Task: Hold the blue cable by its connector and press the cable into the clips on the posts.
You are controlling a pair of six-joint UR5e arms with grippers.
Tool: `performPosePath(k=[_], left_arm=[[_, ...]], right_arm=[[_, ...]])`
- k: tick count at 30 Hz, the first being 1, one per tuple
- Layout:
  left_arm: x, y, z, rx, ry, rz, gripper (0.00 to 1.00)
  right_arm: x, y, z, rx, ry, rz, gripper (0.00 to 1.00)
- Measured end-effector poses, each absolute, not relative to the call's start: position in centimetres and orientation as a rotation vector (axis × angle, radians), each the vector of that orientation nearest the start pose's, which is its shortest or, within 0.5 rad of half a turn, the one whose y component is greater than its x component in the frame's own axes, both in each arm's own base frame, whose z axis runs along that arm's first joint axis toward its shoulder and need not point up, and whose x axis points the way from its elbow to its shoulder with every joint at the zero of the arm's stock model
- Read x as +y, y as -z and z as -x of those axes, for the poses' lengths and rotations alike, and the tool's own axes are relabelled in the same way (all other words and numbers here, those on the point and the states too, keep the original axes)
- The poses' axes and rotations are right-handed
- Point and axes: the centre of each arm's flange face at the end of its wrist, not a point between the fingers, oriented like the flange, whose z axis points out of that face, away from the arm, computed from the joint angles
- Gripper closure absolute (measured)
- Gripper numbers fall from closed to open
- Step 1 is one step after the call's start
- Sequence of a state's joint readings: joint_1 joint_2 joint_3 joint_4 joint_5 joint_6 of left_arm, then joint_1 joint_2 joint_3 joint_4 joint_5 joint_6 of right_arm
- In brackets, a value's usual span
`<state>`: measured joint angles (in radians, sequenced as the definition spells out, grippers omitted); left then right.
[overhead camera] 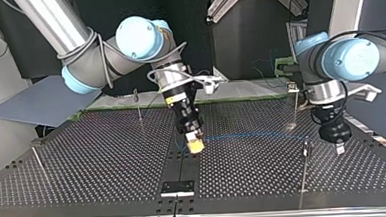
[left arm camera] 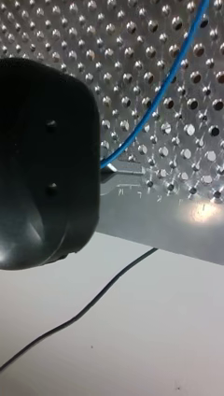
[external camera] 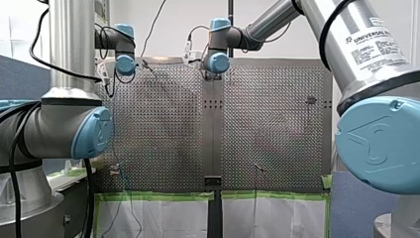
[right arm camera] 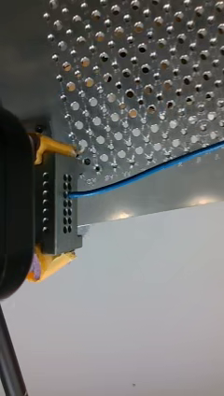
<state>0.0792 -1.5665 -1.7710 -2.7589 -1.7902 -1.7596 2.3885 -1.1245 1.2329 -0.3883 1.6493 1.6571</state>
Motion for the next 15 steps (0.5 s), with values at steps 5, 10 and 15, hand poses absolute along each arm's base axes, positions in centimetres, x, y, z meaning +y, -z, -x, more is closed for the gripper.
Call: performPosePath(k=[5,10,15], left_arm=[[-7.0,-43.5,-51.0,1.336,-0.038,0.352,1.0],[-7.0,-42.8,-52.2,1.358,-0.023,0.337,1.0],[-6.8,-43.3,-53.2,1.334,-0.004,0.343,1.0]], right_arm=[[-38.9,-43.5,-59.1,-0.737,-1.991,-1.43,0.98],[-39.5,-43.5,-58.7,-0.742,-1.984,-1.425,0.98],[-40.2,-43.1,-58.4,-0.749,-1.973,-1.424,0.98]])
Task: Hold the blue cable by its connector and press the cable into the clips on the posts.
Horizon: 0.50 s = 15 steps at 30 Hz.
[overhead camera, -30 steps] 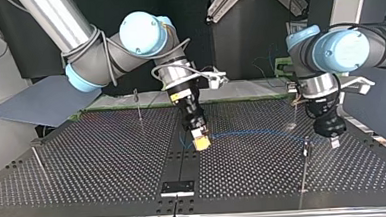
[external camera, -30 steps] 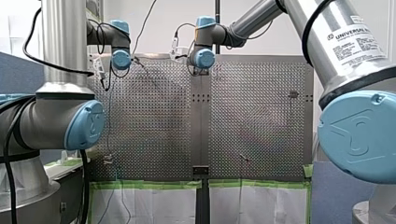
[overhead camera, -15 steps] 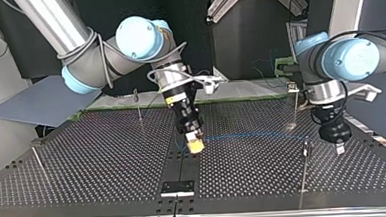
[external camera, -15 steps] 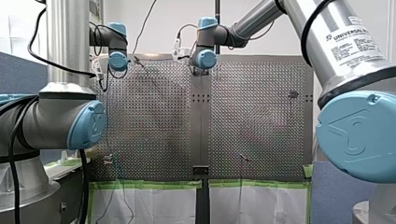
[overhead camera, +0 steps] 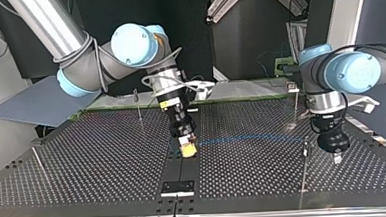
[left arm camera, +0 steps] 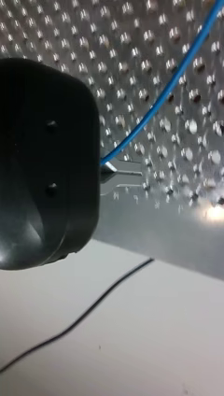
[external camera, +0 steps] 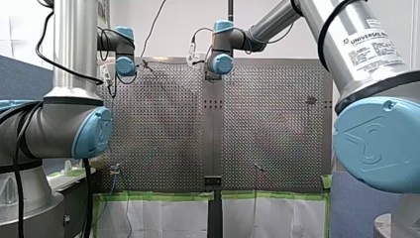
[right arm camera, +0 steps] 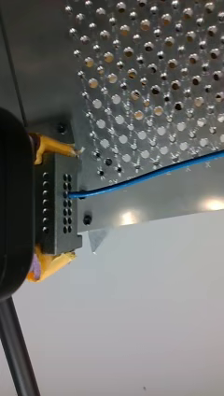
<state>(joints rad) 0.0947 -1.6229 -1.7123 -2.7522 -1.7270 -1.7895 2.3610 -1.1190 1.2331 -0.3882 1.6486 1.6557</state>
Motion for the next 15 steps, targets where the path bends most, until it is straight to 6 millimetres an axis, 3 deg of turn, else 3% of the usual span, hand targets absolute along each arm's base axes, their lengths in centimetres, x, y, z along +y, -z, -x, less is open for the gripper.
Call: performPosePath(k=[5,15], left_arm=[[-6.3,-44.3,-54.1,1.31,0.024,0.359,1.0],[-5.3,-42.5,-56.0,1.342,0.044,0.362,1.0]], right_arm=[[-41.1,-42.4,-58.1,-0.759,-1.958,-1.427,0.98],[-43.9,-42.3,-56.7,-0.774,-1.933,-1.404,0.98]])
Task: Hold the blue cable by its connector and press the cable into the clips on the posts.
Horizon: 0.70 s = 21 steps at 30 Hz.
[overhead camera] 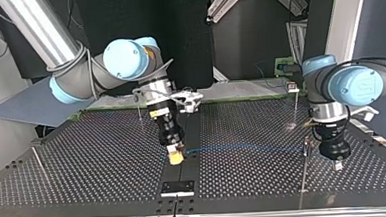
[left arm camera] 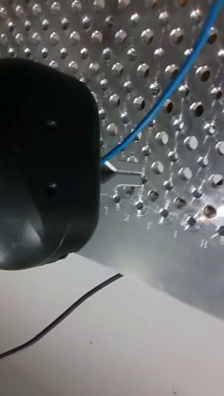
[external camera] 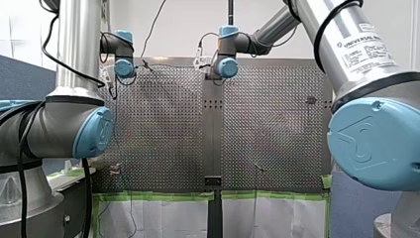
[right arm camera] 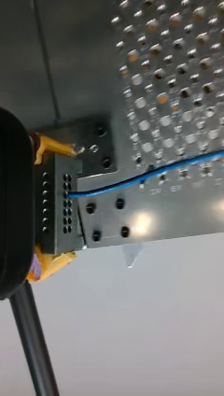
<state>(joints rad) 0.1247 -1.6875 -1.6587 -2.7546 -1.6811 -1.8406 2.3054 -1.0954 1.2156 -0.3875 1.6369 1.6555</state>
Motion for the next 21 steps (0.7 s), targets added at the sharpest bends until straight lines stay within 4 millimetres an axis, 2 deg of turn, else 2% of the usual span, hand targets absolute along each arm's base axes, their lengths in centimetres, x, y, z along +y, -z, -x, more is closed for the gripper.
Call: performPosePath(k=[10,16,17,18,20,21], left_arm=[[-5.0,-42.7,-56.6,1.322,0.119,0.341,1.0],[-4.9,-42.8,-56.6,1.319,0.114,0.344,1.0],[-4.8,-42.7,-56.6,1.319,0.108,0.345,0.71],[-4.8,-42.7,-56.5,1.321,0.101,0.346,0.71],[-4.7,-42.6,-56.5,1.328,0.086,0.349,0.46],[-4.7,-42.5,-56.4,1.336,0.073,0.352,0.46]], right_arm=[[-46.2,-42.7,-55.3,-0.769,-1.924,-1.389,0.98],[-46.5,-42.7,-55.1,-0.764,-1.924,-1.395,0.98],[-46.5,-42.7,-55.0,-0.764,-1.924,-1.397,0.98],[-46.5,-42.6,-55.0,-0.764,-1.924,-1.398,0.98],[-46.4,-42.6,-55.0,-0.764,-1.923,-1.401,0.98],[-46.4,-42.6,-55.0,-0.765,-1.923,-1.403,0.98]])
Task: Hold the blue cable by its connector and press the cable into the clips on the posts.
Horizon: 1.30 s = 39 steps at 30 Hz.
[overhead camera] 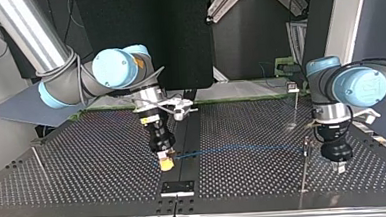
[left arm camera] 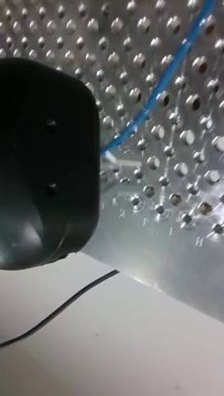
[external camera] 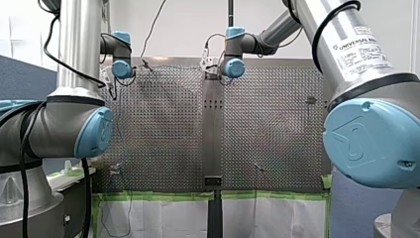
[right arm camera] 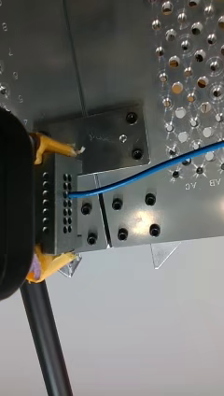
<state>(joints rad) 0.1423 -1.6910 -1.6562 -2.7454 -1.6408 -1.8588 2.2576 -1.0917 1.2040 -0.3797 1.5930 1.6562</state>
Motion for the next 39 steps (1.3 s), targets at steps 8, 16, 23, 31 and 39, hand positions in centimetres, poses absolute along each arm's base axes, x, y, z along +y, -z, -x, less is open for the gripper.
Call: performPosePath(k=[8,16,23,31,39], left_arm=[[-4.4,-41.8,-55.8,1.39,0.04,0.395,0.01],[-4.3,-41.1,-55.0,1.451,-0.014,0.413,0.01],[-5.3,-41.0,-54.0,1.508,-0.017,0.4,0.01],[-6.1,-41.8,-51.2,1.553,0.004,0.405,0.01],[-7.3,-41.8,-47.9,1.618,0.063,0.378,0.01]], right_arm=[[-46.4,-42.4,-55.0,-0.77,-1.917,-1.417,0.98],[-46.3,-42.3,-55.0,-0.773,-1.913,-1.425,0.98],[-46.3,-42.2,-54.9,-0.777,-1.908,-1.432,0.98],[-46.2,-42.2,-55.0,-0.777,-1.908,-1.436,0.98],[-46.0,-42.1,-55.2,-0.776,-1.909,-1.44,0.98]])
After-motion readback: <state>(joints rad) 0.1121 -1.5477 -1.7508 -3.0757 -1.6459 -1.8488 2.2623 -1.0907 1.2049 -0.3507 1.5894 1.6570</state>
